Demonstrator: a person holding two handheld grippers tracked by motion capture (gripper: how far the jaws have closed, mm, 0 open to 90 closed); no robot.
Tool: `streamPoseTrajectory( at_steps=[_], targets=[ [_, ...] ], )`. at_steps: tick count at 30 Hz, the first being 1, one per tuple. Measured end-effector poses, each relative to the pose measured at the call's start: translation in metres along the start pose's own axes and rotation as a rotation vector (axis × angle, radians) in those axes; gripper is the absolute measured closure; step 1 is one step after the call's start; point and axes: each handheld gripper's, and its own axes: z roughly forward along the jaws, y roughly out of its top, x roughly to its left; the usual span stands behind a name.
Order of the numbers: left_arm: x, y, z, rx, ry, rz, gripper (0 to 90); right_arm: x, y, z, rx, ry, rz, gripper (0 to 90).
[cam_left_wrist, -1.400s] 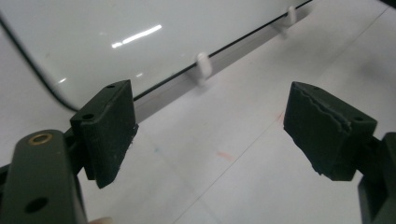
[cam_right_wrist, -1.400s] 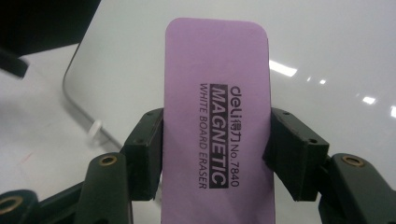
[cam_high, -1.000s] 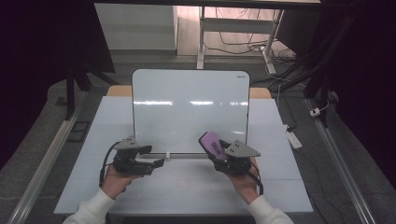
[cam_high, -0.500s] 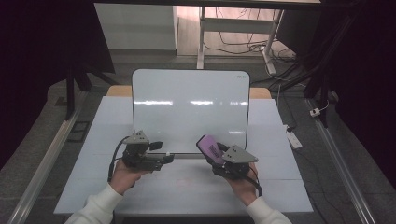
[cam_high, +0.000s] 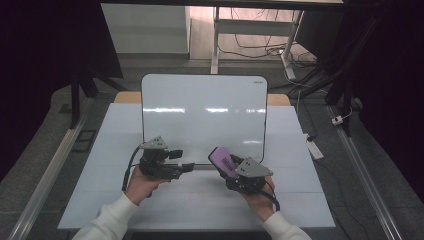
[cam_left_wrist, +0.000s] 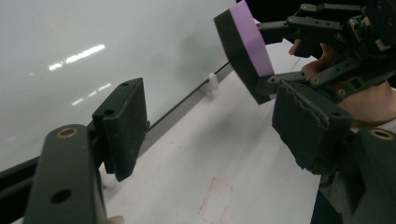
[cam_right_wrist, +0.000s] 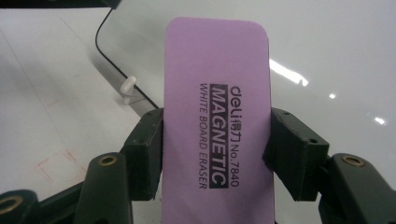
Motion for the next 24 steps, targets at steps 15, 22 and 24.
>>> streamPoseTrajectory(
  at_steps=[15,22,24],
  targets=[
    [0.004,0.017,0.034,0.065,-0.154,-0.070,35.9,0.017,0.000,0.009,0.000,0.058,-0.104,40.3],
    [0.007,0.016,0.043,0.109,-0.214,-0.102,49.4,0.023,0.001,0.009,-0.005,0.060,-0.187,40.3],
    [0.007,0.016,0.044,0.113,-0.207,-0.101,54.7,0.023,0.001,0.009,-0.005,0.057,-0.203,40.3]
  ],
)
